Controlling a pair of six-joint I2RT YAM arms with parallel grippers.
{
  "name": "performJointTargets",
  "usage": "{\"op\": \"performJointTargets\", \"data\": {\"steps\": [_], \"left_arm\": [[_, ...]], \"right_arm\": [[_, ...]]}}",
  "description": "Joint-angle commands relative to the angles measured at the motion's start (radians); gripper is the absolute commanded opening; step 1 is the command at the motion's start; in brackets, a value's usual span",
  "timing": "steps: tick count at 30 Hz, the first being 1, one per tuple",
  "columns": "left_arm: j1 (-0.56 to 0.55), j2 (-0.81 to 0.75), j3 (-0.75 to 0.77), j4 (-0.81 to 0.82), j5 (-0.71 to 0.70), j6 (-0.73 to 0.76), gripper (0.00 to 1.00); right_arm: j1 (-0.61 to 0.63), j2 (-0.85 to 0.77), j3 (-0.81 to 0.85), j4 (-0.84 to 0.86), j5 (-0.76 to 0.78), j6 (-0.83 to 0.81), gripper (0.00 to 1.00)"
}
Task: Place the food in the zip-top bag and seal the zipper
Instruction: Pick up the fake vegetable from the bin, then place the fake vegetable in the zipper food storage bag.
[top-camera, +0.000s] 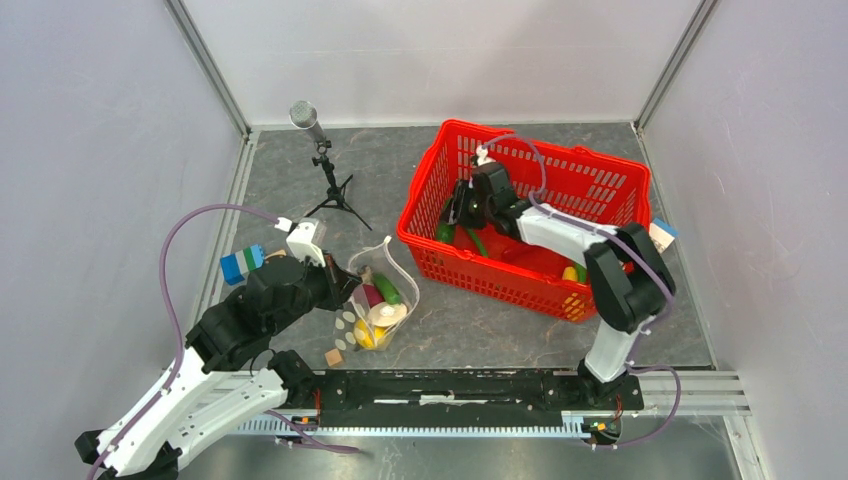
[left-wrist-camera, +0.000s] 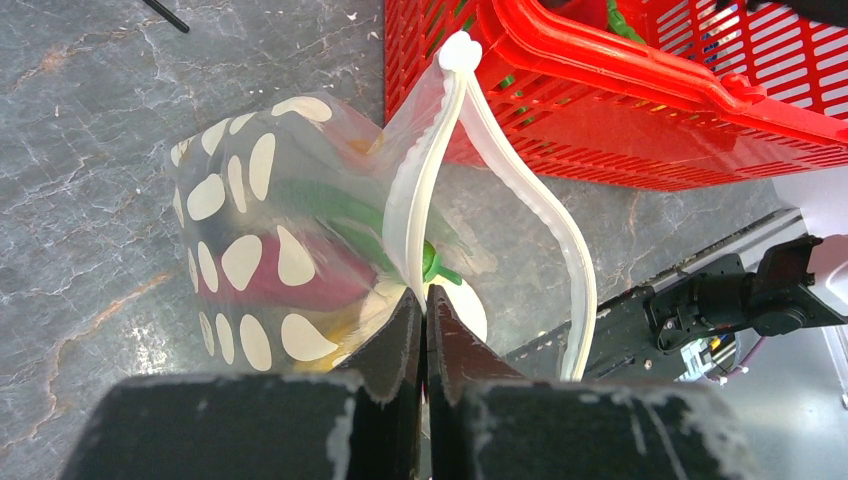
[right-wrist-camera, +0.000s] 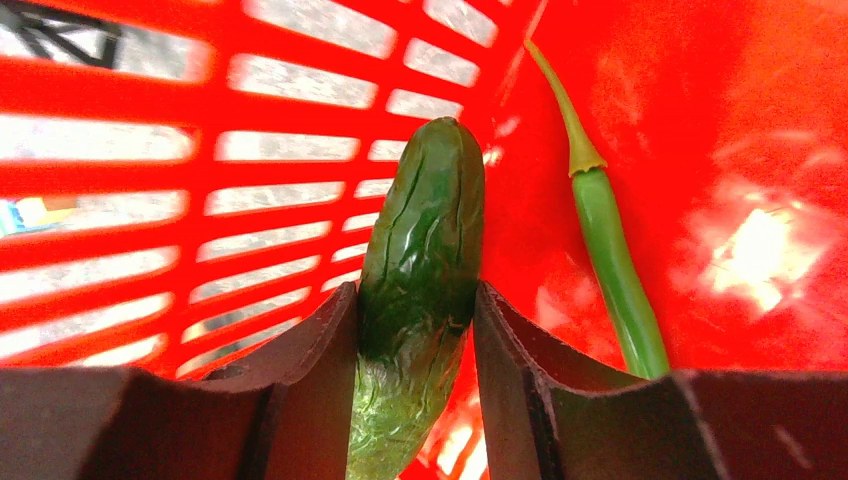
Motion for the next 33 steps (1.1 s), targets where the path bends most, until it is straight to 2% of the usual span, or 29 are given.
{"op": "performJointTargets", "data": {"steps": [1, 6, 9, 12, 16, 20, 24, 28, 33], "left_arm": [[0.001, 0.002, 0.011, 0.034, 0.007, -0.028, 0.06], [0.001, 0.004, 0.007, 0.045, 0.014, -0.03, 0.06], [0.001, 0.006, 0.007, 0.068, 0.038, -0.039, 0.06], [0.001, 0.01, 0.005, 0.098, 0.054, -0.048, 0.07], [0.001, 0.033, 0.006, 0.102, 0.066, -0.048, 0.07], [0.001, 0.044, -0.001, 0.116, 0.084, -0.055, 0.07], [0.001, 0.044, 0.0, 0.118, 0.088, -0.059, 0.07], [0.001, 0.052, -0.003, 0.13, 0.104, -0.061, 0.07], [0.001, 0.068, 0.003, 0.141, 0.133, -0.066, 0.07]], "right_arm": [[-0.008, -0.176, -0.02, 0.065, 0.062, -0.075, 0.23], [-0.008, -0.347, -0.12, 0.098, 0.148, -0.118, 0.22], [-0.006, -0.479, -0.212, 0.204, 0.189, -0.172, 0.21], [-0.006, -0.597, -0.278, 0.302, 0.164, -0.244, 0.21], [-0.003, -0.697, -0.319, 0.398, 0.033, -0.317, 0.21], [0.001, -0.781, -0.386, 0.552, -0.119, -0.339, 0.21], [0.025, -0.826, -0.388, 0.616, -0.226, -0.344, 0.22], [0.113, -0.844, -0.372, 0.637, -0.219, -0.355, 0.22], [0.313, -0.821, -0.364, 0.643, -0.099, -0.427, 0.22]]}}
